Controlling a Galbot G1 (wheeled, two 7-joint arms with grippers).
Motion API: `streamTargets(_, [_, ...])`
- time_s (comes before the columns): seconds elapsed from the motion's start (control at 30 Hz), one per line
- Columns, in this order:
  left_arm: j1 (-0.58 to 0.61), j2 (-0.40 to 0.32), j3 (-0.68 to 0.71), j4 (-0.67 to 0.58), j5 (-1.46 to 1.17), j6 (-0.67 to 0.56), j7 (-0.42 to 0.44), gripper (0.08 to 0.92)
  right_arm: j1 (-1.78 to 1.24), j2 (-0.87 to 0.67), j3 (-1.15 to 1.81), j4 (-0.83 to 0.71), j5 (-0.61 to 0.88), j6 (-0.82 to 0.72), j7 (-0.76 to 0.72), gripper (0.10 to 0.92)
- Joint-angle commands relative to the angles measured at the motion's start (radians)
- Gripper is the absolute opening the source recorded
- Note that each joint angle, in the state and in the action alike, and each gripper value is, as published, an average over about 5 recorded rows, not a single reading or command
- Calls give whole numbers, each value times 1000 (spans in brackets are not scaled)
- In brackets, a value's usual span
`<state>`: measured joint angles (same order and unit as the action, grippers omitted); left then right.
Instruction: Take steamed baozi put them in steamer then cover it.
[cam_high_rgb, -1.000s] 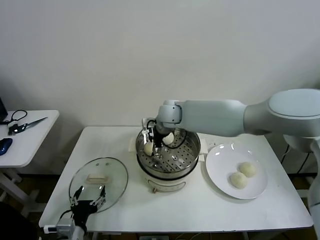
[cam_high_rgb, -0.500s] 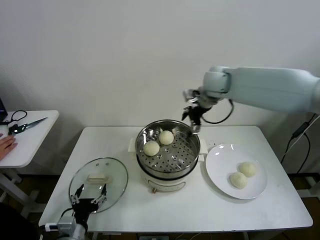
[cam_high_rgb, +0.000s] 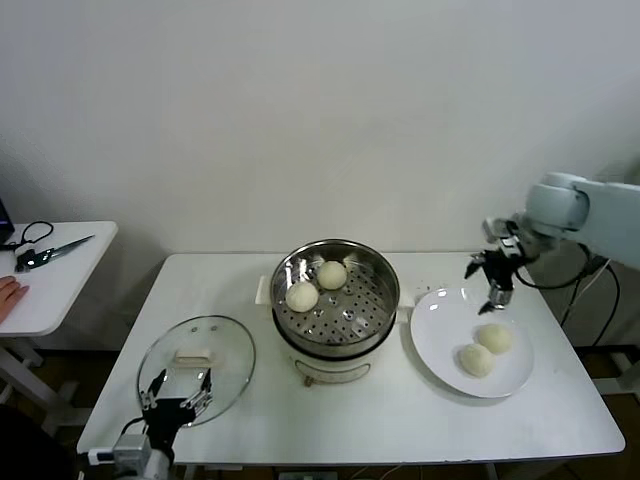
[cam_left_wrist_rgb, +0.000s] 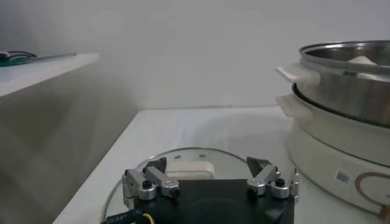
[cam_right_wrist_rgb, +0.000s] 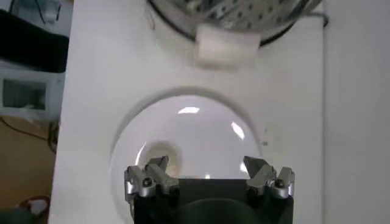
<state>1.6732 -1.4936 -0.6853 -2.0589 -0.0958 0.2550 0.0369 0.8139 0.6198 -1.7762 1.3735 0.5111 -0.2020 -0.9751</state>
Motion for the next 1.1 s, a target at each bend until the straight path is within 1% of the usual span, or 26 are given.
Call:
streamTargets(0.03, [11, -1, -4, 2, 0, -7, -1, 823, -282, -133, 162, 18, -177, -26, 49, 823])
streamTargets(0.2, [18, -1, -3, 3, 0, -10, -1, 823, -397, -118, 258, 10, -199, -56, 85, 823])
streamTargets(0.67, [25, -1, 1, 3, 3, -12, -1, 823, -522, -74, 344, -20, -244, -91, 128, 823])
streamTargets(0.83, [24, -1, 1, 3, 3, -11, 0, 823, -574, -64, 394, -42, -280, -95, 138, 821])
streamTargets(1.1, [21, -2, 1, 6, 4, -11, -1, 823, -597, -42, 427, -60, -307, -95, 162, 756])
